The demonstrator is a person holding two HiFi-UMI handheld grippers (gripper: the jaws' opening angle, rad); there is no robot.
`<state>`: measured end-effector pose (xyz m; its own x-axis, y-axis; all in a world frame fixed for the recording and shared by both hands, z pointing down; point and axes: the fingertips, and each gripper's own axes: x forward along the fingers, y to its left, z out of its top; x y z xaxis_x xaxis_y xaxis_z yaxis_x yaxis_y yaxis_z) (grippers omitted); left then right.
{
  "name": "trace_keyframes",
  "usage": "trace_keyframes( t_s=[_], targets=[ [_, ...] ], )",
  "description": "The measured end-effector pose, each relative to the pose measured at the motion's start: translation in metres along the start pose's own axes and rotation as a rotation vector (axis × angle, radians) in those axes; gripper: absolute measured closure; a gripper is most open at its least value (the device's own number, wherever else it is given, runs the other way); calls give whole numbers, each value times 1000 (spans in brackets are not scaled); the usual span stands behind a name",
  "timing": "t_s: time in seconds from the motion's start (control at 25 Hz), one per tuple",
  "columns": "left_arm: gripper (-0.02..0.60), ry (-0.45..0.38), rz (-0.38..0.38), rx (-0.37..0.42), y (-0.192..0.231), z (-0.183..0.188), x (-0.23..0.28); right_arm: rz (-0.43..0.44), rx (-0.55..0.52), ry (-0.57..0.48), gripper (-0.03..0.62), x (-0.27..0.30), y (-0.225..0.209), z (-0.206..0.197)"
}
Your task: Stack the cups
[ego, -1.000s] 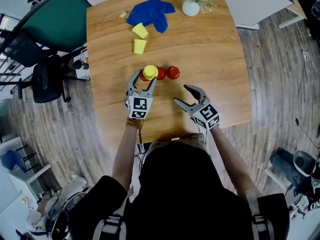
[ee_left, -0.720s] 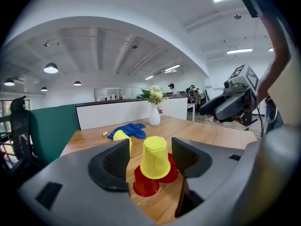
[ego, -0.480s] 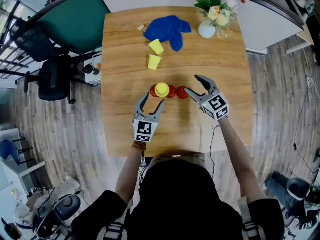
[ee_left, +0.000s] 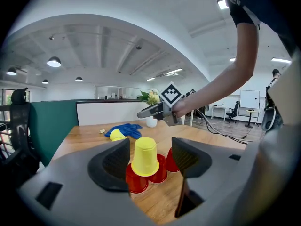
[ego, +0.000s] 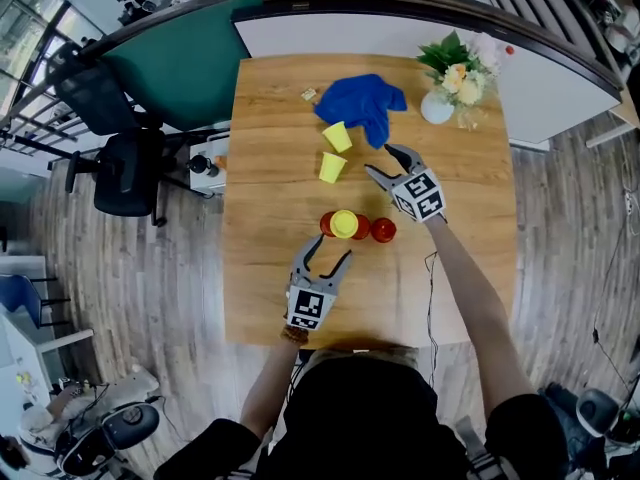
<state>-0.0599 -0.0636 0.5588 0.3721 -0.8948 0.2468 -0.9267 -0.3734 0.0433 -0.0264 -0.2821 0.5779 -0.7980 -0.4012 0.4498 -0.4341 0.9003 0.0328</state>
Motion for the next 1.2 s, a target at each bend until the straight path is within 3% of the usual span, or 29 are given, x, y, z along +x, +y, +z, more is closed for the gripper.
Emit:
trace_keyframes(
  t_s=[0.56, 0.92, 1.2],
  targets=[
    [298, -5, 20, -33, 9, -1, 3, -29, 102, 106, 299, 112, -36, -4],
    [298, 7, 51, -59, 18, -16, 1, 16, 214, 222, 299, 158, -30, -41],
    [298, 7, 64, -74, 20, -21, -5, 28, 199, 338, 299, 177, -18, -69]
  ],
)
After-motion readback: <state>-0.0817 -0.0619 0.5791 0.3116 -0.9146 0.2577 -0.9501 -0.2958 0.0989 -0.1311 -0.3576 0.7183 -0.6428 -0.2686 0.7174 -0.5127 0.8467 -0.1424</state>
